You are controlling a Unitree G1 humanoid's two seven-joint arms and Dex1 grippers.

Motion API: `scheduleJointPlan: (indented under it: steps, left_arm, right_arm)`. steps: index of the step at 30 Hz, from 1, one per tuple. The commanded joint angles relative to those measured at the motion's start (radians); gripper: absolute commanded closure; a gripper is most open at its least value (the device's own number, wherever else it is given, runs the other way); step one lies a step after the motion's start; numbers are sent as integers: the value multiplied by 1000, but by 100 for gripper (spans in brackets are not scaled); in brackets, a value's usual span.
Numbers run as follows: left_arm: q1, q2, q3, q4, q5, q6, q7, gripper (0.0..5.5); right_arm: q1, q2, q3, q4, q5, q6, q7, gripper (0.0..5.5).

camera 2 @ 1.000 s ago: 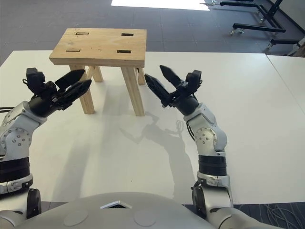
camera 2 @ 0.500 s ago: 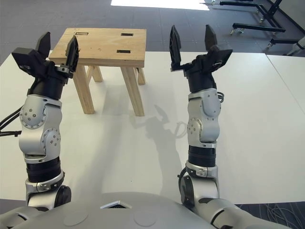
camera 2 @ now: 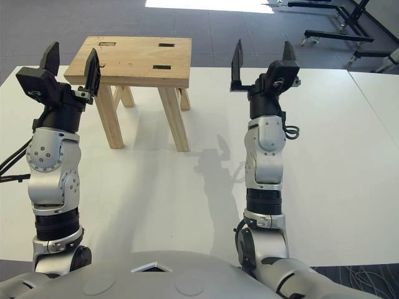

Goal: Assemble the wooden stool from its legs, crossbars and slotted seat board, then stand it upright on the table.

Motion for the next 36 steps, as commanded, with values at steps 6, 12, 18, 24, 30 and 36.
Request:
scheduleJointPlan:
  steps: [6,12,18,24,30,36]
  left_arm:
    - [-42,-14,-2,-24,42,47,63,190]
    - [-87,-7,-26,-25,113,139,105,190]
    - [-83,-11,3,-26,57,96,66,190]
    - [-97,-14,34,-29,0,98,56,190]
    - [-98,-19,17,1,4,84,47,190]
    - [-109,-26,-16,46,20,19,34,190]
  right_arm:
    - [12,-1,50,-73,-104,120,-61,14]
    - [-9,-7,67,-134,-65,196,-15,14]
    - [-23,-33,94,-91,-128,16,-18,14]
    - [-23,-40,93,-89,-148,3,-24,14]
    - [-14,-21,77,-86,-175,59,-77,14]
    - [-24,-43,103,-59,-171,54,-31,14]
